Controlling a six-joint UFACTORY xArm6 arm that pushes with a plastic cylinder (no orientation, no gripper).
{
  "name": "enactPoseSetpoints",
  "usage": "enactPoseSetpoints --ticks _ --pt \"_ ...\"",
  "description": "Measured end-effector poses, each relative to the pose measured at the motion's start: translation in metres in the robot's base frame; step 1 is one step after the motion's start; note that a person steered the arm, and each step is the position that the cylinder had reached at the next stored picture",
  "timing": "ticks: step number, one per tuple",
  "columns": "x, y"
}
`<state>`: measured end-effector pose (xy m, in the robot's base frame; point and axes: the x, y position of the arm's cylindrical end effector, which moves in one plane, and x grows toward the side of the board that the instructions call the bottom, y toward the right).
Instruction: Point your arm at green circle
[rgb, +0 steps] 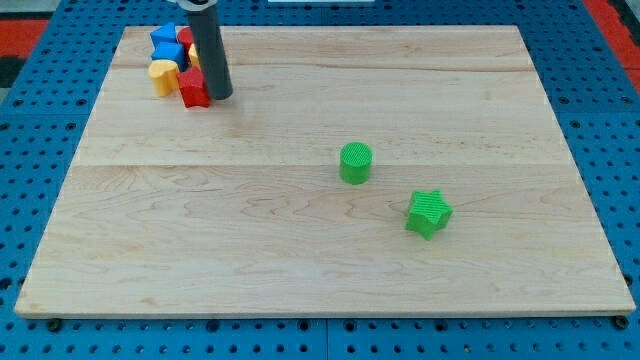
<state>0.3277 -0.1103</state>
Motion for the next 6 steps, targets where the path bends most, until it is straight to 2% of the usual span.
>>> enactPoseSetpoints --ticks 1,2,3,4,6 --pt "0.0 0.092" --pt "0.033 0.178" --pt "0.091 0.213" --pt "0.107 0.228" --pt "0.119 0.138"
